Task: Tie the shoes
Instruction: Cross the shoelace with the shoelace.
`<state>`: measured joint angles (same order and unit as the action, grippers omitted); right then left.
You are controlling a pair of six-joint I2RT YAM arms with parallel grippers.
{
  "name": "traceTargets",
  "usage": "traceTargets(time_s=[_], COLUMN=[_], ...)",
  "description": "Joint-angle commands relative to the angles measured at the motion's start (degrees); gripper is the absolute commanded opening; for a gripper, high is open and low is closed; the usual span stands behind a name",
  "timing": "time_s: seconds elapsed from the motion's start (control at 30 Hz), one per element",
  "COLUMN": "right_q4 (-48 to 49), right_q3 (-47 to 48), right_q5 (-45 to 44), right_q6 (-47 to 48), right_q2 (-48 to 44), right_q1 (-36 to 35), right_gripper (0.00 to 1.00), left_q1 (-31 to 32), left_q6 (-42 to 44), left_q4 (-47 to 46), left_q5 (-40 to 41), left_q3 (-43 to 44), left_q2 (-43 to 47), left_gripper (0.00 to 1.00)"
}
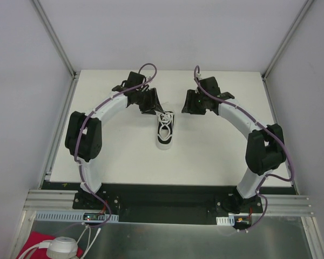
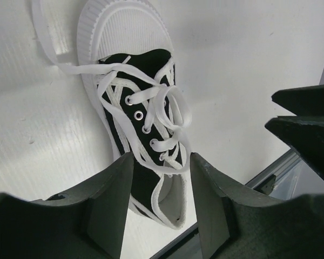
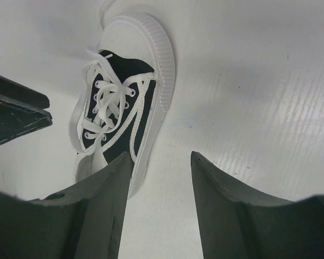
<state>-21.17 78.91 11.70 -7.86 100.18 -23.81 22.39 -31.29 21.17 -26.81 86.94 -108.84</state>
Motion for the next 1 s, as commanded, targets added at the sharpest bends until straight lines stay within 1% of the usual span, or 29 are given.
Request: traceTargets(time_s=[0.0, 0.27, 0.3, 0.4, 0.6, 0.67, 0.7, 0.73, 0.83, 0.97], right_q4=[1.04, 0.95, 0.87, 0.87, 0.69, 0.6, 0.6, 0.52, 0.6, 0.6], right_q3=[-0.25, -0.34, -0.25, -0.08, 0.27, 0.36, 0.45, 0.54, 0.8, 0.98], right_q5=[-0.1, -0.28, -0.28, -0.1, -0.01, -0.01, 0.07, 0.25, 0.69, 1.21], right_q6=[-0.14, -0.14, -0.23, -0.32, -0.32, -0.23, -0.23, -0.23, -0.23, -0.32], right_q2=[-2.54, -2.8, -2.71, -2.71, -2.53, -2.53, -2.53, -2.45, -2.1, -1.83], right_q1=[0.08, 0.08, 0.17, 0.08, 0.17, 0.08, 0.17, 0.26, 0.26, 0.17], right_gripper=[0.52, 0.52, 0.52, 0.52, 0.52, 0.52, 0.52, 0.52, 0.52, 0.51], left_q1=[-0.77, -1.04, -0.95, -0.95, -1.03, -0.95, -0.95, -1.03, -1.03, -0.95], left_q6=[-2.37, -2.99, -3.08, -2.99, -2.64, -2.55, -2.55, -2.64, -2.55, -1.67], left_q4=[-0.6, -0.43, -0.43, -0.43, -0.25, -0.34, -0.34, -0.34, -0.34, -0.34], left_q5=[1.67, 2.37, 2.37, 2.64, 2.99, 3.43, 3.69, 4.13, 5.36, 6.94], left_q3=[-0.45, -0.63, -0.45, 0.16, 1.83, 1.83, 2.01, 2.1, 2.53, 2.45], left_q2=[-1.73, -4.01, -4.28, -4.8, -6.91, -7.44, -7.44, -7.44, -6.66, -4.64], left_gripper=[0.46, 0.44, 0.41, 0.37, 0.37, 0.35, 0.31, 0.19, 0.0, 0.0])
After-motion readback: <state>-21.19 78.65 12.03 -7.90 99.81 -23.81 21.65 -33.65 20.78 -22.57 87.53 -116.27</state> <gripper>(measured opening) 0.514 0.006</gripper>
